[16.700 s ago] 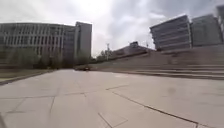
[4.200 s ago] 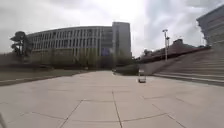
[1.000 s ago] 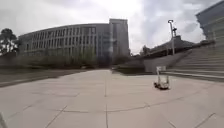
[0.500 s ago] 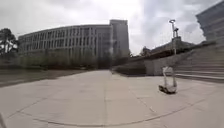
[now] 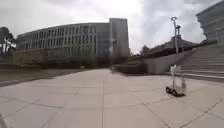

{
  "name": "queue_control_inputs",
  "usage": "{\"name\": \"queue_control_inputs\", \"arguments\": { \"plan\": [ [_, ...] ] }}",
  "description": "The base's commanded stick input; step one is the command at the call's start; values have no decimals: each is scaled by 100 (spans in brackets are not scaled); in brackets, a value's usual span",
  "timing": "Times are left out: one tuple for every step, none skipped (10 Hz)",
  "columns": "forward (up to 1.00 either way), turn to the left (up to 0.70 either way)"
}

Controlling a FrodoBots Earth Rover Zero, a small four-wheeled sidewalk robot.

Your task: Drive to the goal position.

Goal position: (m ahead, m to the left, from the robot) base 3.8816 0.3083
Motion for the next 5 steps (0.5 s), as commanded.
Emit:
{"name": "queue_control_inputs", "arguments": {
  "plan": [
    [70, 0],
    [70, 0],
    [70, 0],
    [70, 0],
    [70, 0]
  ]
}}
